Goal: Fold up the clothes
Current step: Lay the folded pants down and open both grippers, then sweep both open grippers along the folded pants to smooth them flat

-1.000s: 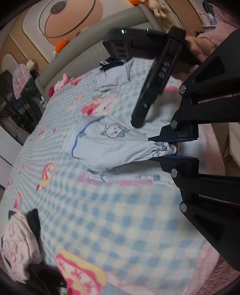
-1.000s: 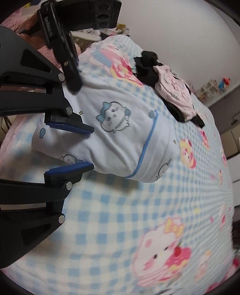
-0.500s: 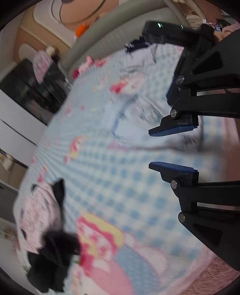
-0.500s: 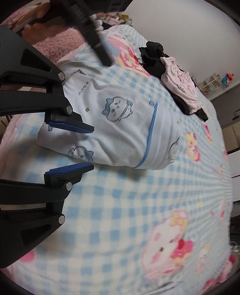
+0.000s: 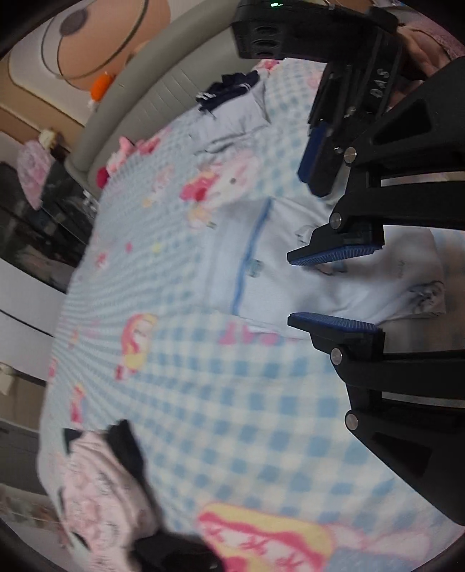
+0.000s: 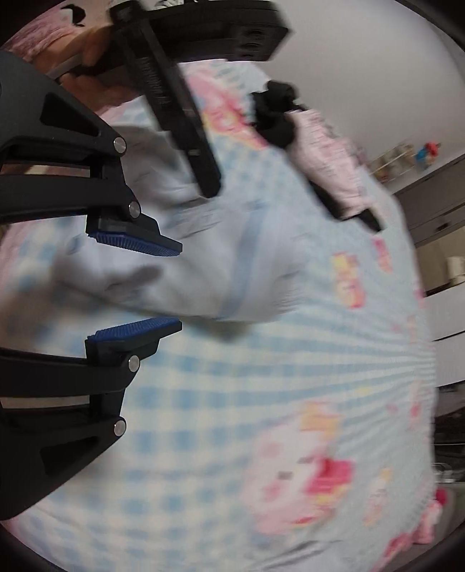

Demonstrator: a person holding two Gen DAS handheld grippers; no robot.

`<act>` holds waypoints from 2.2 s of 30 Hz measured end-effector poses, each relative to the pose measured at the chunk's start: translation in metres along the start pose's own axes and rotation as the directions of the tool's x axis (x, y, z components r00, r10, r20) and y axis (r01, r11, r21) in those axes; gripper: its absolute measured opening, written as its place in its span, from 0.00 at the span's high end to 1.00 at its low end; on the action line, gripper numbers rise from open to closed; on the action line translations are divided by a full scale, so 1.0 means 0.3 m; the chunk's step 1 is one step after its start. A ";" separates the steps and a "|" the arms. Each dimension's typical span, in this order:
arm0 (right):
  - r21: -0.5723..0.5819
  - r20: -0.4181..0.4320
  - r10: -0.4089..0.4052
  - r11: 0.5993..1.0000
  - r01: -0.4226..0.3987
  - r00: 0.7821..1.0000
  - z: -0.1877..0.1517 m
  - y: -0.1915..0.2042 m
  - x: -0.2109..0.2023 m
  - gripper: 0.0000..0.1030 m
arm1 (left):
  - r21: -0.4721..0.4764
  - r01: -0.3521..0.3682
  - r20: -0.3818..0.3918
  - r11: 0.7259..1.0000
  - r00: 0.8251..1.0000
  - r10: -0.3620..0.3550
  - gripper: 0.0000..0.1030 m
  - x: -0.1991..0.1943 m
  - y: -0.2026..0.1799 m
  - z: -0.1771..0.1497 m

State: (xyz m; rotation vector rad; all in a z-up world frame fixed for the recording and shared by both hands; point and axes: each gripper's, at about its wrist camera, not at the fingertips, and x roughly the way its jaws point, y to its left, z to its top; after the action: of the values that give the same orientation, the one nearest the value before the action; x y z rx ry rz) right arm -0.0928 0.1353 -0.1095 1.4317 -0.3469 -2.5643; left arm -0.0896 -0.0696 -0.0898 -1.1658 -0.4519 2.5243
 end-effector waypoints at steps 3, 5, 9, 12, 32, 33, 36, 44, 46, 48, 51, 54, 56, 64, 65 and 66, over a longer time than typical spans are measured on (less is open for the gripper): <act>0.002 0.020 -0.010 1.000 0.010 1.000 0.051 -0.002 0.013 0.65 | -0.008 0.006 0.022 1.000 1.000 -0.006 0.72 0.008 0.011 0.054; 0.003 0.033 -0.017 1.000 0.017 0.999 0.085 -0.003 0.021 0.65 | -0.013 0.022 -0.006 1.000 1.000 -0.023 0.72 0.060 0.023 0.081; 0.006 0.059 -0.031 1.000 0.030 0.998 0.153 -0.006 0.038 0.65 | -0.033 -0.049 -0.091 0.998 0.995 0.046 0.70 0.191 0.079 0.068; -0.014 0.034 -0.055 0.998 0.056 0.998 0.143 -0.004 0.089 0.65 | -0.156 -0.027 -0.135 0.987 0.991 0.005 0.66 0.256 0.170 0.021; 0.013 0.035 -0.008 1.000 0.007 0.999 0.161 -0.022 0.114 0.64 | -0.002 0.055 -0.119 0.998 0.991 -0.055 0.65 0.243 0.036 0.042; -0.006 0.018 -0.030 1.000 0.030 0.999 0.157 -0.013 0.139 0.64 | -0.013 0.040 -0.131 0.999 0.991 -0.041 0.65 0.255 0.049 0.039; 0.033 -0.015 -0.028 0.999 0.029 0.999 0.148 -0.040 0.195 0.57 | -0.031 0.010 -0.152 0.999 0.988 -0.014 0.68 0.275 0.075 0.027; -0.002 -0.009 -0.042 0.999 0.042 0.999 0.090 -0.022 0.169 0.55 | -0.029 0.014 -0.113 0.999 0.993 -0.017 0.68 0.210 0.068 0.007; -0.005 -0.005 -0.030 1.000 0.030 1.000 0.065 -0.014 0.139 0.55 | -0.035 0.021 -0.083 0.999 0.996 -0.024 0.68 0.138 0.060 0.001; -0.009 0.000 -0.019 1.000 0.019 1.000 0.039 -0.006 0.108 0.55 | 0.000 -0.002 -0.061 1.000 0.998 0.002 0.68 0.064 0.036 -0.020; -0.014 0.006 -0.001 1.000 0.001 1.000 0.001 0.005 0.062 0.55 | -0.021 0.027 -0.059 0.999 0.998 -0.028 0.68 -0.008 0.029 -0.076; -0.020 0.013 0.017 1.000 -0.016 1.000 -0.037 0.017 0.017 0.55 | -0.076 0.022 -0.109 0.997 0.994 -0.030 0.68 -0.003 0.050 -0.138; -0.040 0.003 -0.001 0.999 0.001 1.000 -0.063 0.026 0.008 0.55 | -0.085 -0.013 -0.154 0.996 0.988 0.000 0.67 0.022 0.066 -0.160; -0.046 -0.035 -0.047 0.998 0.045 0.998 -0.132 -0.041 -0.004 0.55 | -0.099 -0.035 -0.170 0.994 0.985 0.018 0.66 0.031 0.085 -0.188; -0.047 -0.029 -0.061 0.997 0.060 0.998 -0.136 -0.050 -0.016 0.55 | -0.101 -0.031 -0.158 0.994 0.987 0.015 0.66 0.021 0.082 -0.188; -0.047 -0.023 -0.076 0.996 0.075 0.997 -0.139 -0.058 -0.028 0.55 | -0.102 -0.027 -0.147 0.994 0.989 0.012 0.66 0.011 0.079 -0.189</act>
State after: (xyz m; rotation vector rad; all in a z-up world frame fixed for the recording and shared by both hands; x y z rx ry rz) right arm -0.0537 0.1496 -0.1290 1.4856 -0.2330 -2.5931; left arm -0.0516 -0.0810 -0.1366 -1.3885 -0.5423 2.4352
